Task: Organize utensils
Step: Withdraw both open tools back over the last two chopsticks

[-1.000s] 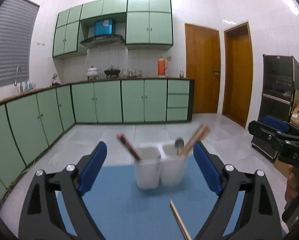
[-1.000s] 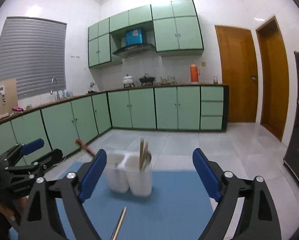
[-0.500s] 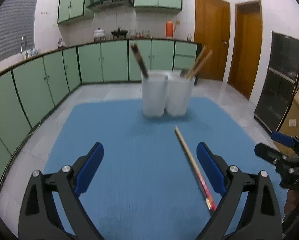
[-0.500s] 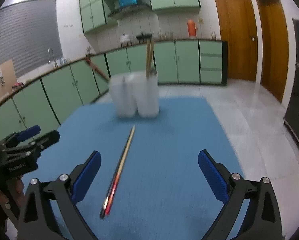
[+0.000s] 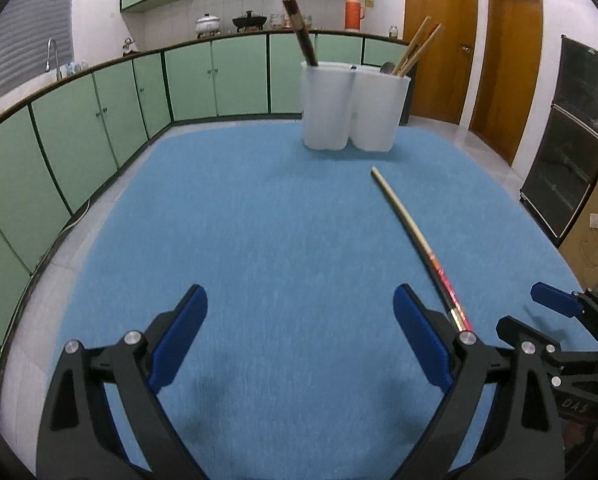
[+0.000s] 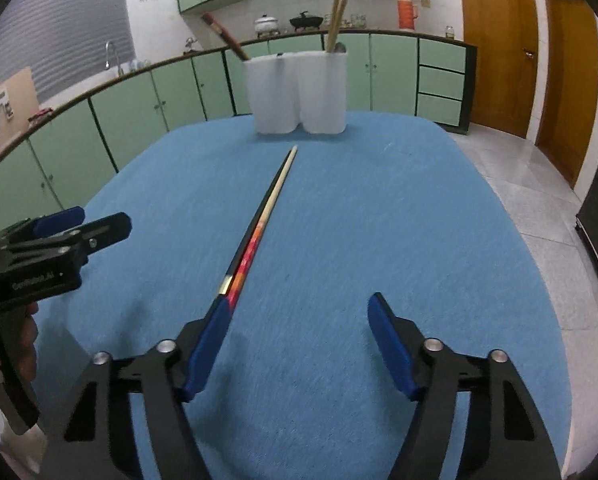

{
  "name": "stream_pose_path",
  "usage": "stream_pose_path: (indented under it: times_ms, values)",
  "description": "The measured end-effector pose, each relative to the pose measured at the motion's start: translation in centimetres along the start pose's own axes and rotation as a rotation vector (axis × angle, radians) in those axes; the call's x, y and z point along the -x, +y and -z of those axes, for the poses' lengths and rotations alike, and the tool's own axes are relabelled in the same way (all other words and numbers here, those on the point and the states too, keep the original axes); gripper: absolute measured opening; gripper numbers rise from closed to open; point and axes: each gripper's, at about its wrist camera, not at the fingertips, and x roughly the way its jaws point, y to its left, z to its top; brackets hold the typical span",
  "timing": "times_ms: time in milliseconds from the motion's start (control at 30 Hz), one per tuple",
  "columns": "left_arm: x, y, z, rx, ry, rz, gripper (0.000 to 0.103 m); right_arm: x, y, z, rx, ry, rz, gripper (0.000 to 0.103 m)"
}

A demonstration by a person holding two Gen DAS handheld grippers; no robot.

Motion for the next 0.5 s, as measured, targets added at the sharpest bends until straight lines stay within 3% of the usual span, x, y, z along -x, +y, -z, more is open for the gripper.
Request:
stream_pose_path:
  times_ms: [167,500]
  values:
    - [-0.1,0.3,0.7,0.009,0.020,-0.004,0.091,-0.8,1.5,0.7,0.059,0.034,-0.013,0.053]
    - [0.0,1.2,1.0,0.044,0.025,-0.013,0.091,-1.6,3.5,-0.1,0.133,0.020,-0.002,0.037]
